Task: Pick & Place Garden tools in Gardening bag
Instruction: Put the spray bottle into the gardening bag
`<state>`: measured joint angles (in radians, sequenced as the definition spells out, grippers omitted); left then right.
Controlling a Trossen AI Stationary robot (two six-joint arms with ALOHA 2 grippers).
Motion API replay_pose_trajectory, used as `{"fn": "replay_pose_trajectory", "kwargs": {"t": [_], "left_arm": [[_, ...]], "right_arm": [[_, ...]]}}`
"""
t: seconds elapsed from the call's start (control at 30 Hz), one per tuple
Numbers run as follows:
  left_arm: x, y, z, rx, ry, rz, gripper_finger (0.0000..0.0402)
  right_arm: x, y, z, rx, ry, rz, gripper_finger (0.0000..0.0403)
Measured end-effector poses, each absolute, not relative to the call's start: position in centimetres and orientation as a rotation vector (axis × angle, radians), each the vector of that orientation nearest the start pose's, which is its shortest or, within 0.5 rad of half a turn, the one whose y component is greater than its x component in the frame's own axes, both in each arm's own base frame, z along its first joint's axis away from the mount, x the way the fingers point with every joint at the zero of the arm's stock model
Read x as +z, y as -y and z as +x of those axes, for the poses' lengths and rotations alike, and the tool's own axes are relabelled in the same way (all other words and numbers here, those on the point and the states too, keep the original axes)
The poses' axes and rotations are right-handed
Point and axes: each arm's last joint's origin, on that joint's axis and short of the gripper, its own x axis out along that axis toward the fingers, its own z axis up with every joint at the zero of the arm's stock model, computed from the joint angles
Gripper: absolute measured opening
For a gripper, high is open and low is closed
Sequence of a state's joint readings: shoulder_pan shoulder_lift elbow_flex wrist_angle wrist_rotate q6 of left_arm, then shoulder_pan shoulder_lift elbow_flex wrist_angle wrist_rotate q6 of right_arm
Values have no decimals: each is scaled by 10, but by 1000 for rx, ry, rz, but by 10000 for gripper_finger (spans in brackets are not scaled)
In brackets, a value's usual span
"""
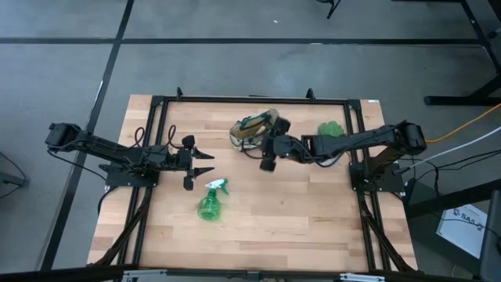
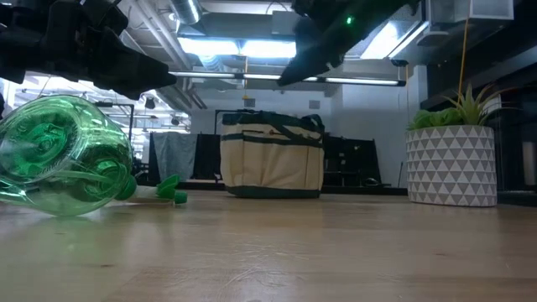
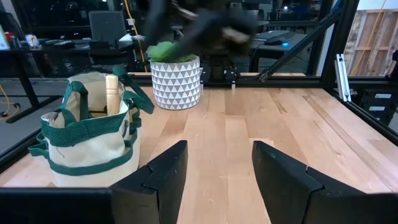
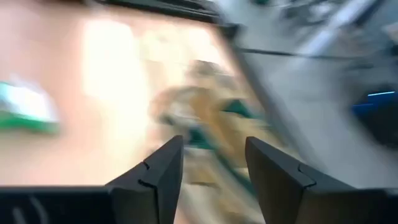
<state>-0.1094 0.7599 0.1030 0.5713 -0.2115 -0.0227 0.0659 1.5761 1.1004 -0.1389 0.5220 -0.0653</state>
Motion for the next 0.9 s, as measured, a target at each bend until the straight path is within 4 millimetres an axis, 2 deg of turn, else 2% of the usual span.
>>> {"fn": "replay_pose_trajectory", "kwargs": {"t": [0.2,0.47,0.63,0.9], "left_arm": [[175,11,155,103,-84,-9,176],[175,11,155,103,-84,-9,177],[175,11,155,103,-84,-9,177],[175,11,155,103,-84,-9,176]], "right_arm": [[253,-43,342,-125,-596,24,176],[251,-81,334,166,-658,114,176],[246,-92,327,285,-741,123,176],[244,-100,323,315,-770,123,176]]}}
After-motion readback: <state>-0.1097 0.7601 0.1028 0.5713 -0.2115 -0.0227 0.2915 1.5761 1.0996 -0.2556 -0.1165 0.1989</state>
